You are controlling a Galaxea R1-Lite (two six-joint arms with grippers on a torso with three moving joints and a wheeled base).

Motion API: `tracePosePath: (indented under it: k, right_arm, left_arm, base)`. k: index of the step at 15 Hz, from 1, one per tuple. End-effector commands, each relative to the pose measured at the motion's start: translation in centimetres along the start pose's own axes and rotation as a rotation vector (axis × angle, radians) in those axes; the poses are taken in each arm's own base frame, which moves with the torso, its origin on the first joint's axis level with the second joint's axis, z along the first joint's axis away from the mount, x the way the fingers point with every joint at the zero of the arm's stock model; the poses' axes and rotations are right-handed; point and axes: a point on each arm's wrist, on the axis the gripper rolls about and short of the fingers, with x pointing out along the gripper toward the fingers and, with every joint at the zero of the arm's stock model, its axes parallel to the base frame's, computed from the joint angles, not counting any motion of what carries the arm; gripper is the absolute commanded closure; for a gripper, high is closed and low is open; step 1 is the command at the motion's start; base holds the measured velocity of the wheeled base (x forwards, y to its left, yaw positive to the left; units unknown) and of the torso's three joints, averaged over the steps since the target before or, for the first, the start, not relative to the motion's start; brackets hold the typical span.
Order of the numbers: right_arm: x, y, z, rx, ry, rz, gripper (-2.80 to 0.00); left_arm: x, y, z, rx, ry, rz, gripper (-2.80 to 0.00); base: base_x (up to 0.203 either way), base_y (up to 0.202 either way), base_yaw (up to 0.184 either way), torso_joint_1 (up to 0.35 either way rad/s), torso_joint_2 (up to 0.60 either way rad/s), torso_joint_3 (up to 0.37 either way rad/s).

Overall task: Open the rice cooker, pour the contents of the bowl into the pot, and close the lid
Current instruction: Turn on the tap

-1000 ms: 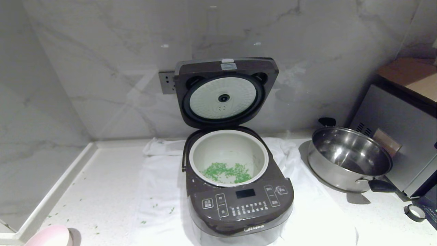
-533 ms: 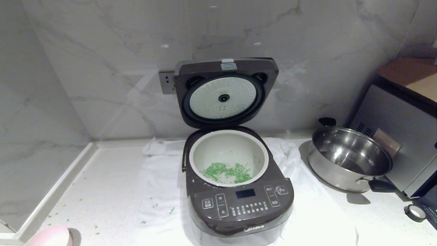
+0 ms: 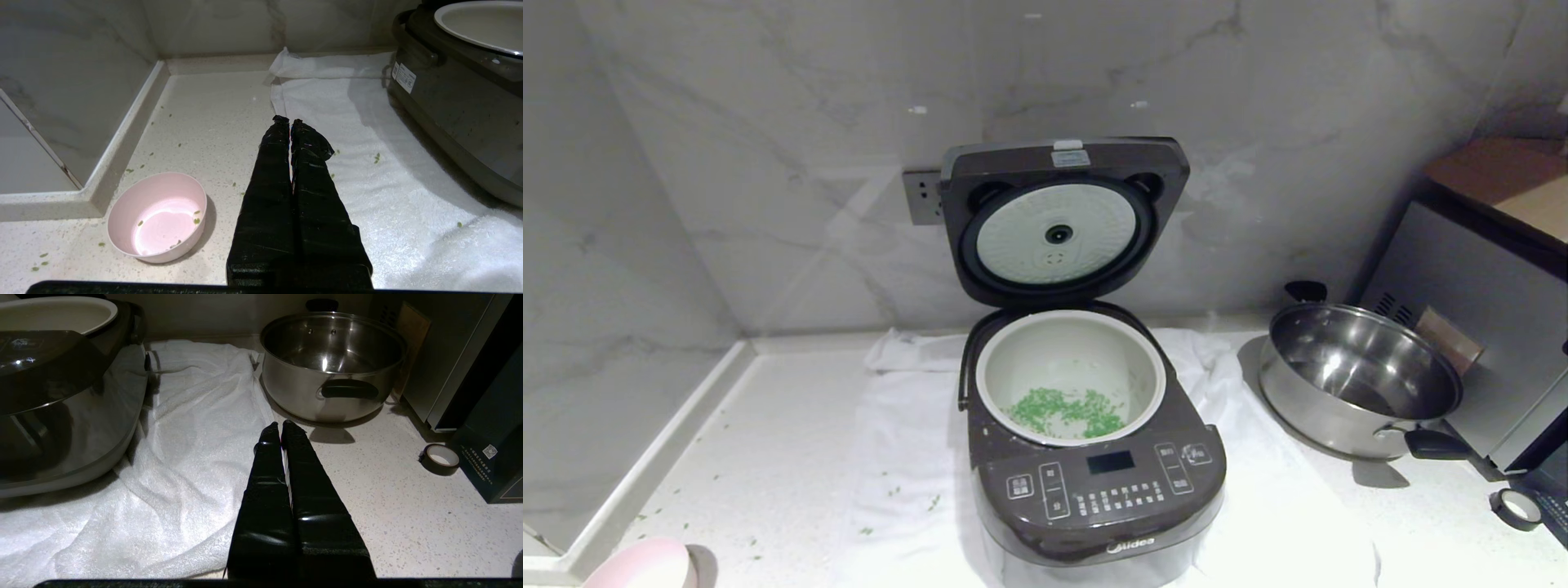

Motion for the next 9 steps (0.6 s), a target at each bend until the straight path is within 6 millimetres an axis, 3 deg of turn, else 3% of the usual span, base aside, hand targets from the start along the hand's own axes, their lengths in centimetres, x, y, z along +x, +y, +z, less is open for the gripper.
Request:
tracePosePath:
  k: [1, 4, 9]
  right_arm:
    - [0.01, 0.00, 0.00, 0.001, 0.000, 0.000, 0.00]
    - [0.01, 0.00, 0.02, 0.001, 0.000, 0.001, 0.00]
    - [0.01, 0.00, 0.02, 0.001, 0.000, 0.001, 0.00]
  left_arm:
    - [0.09, -0.02, -0.34, 0.002, 0.013, -0.001, 0.00]
    - [0.09, -0.02, -0.31, 0.002, 0.012, -0.003, 0.00]
    - [0.08, -0.02, -0.29, 0.002, 0.011, -0.004, 0.00]
  base:
    - [-0.076, 0.000, -0.007, 0.010, 0.00, 0.000]
    - [-0.151, 0.000, 0.001, 0.002, 0.00, 0.002]
    - [0.000, 0.000, 0.000, 0.006, 0.00, -0.001]
